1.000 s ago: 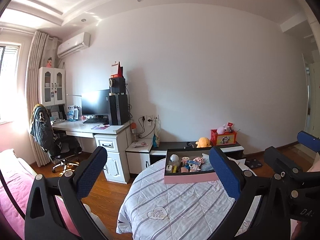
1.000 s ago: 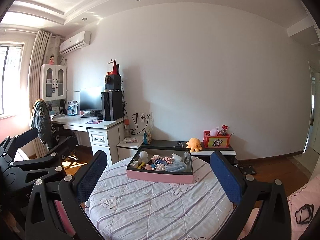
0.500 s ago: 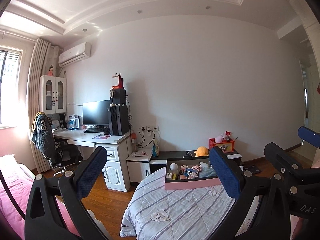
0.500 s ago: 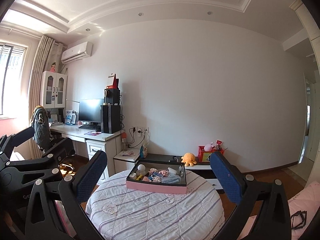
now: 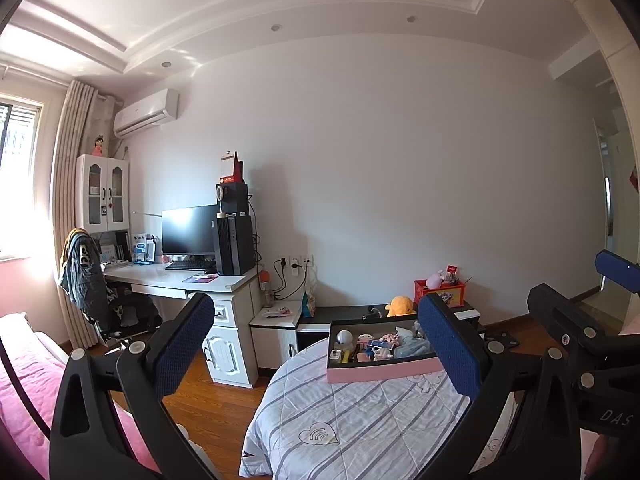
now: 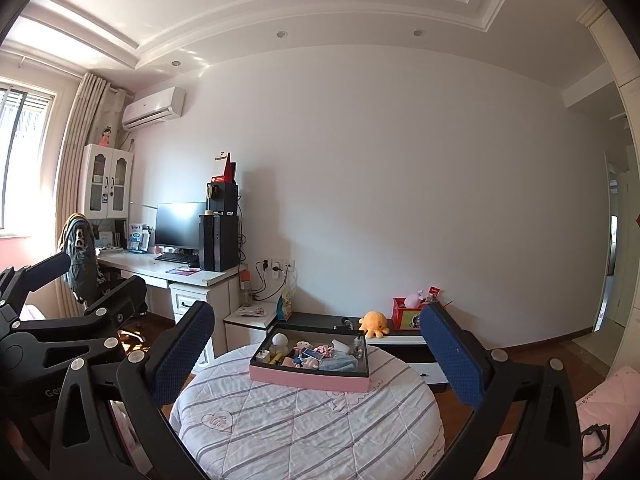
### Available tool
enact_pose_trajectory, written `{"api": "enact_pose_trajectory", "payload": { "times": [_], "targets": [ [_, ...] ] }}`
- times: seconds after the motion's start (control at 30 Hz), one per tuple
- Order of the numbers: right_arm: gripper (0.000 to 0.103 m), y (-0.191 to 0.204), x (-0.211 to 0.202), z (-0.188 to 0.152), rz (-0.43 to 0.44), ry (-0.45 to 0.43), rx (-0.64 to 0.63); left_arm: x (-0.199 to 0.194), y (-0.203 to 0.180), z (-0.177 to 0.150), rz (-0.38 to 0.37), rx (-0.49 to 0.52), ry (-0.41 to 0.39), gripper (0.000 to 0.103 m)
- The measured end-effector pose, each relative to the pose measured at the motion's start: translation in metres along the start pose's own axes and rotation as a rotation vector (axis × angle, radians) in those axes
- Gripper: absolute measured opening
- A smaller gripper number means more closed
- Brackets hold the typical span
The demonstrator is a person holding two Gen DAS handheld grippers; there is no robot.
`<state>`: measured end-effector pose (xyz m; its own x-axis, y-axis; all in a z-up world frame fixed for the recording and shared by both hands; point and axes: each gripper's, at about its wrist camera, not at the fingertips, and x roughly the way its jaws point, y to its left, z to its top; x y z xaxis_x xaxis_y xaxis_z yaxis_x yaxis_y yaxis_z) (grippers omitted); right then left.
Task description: Organize rigid objects
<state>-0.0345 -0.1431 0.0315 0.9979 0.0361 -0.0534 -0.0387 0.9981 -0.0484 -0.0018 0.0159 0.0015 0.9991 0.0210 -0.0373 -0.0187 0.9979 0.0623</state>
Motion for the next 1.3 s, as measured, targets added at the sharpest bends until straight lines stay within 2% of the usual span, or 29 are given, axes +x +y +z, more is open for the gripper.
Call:
{"api": "enact_pose_trajectory", "payload": {
  "times": [1.3],
  "targets": [
    [0.103, 0.0047, -0.002, -0.0035, -0.03, -0.005, 0.009, 0.0055, 0.0004, 0.001, -0.023, -0.018, 0.011, 0.103]
  ]
}}
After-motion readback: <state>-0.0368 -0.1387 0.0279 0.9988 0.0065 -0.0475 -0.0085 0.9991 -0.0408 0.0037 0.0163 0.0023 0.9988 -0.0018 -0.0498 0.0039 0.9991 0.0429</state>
